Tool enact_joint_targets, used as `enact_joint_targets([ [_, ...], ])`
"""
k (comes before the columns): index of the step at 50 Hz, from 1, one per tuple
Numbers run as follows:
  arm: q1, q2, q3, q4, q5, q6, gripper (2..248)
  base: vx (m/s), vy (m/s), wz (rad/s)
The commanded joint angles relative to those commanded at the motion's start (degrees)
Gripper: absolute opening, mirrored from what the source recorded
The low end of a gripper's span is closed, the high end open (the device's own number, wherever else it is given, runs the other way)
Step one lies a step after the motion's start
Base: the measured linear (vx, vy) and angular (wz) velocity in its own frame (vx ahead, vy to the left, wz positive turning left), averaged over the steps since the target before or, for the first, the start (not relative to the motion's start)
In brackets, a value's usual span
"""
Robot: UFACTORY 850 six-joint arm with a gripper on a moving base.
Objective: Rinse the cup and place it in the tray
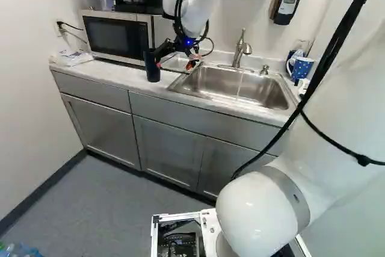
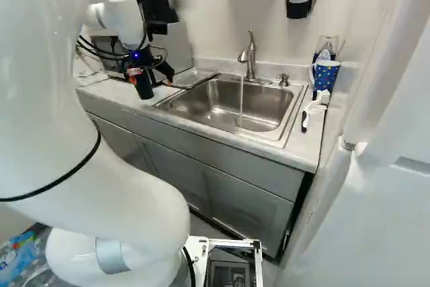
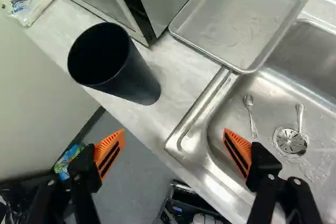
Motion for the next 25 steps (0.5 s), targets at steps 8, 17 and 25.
enact_joint_targets([
  [8,1.6,-0.7,-0.7,0.0,0.0,0.0,247,0.0,0.0,0.0],
  [17,3.3,-1.8,-1.7,0.0,0.0,0.0,247,0.0,0.0,0.0],
  [25,4.9,-2.7,-2.6,0.0,0.0,0.0,247,0.0,0.0,0.0],
])
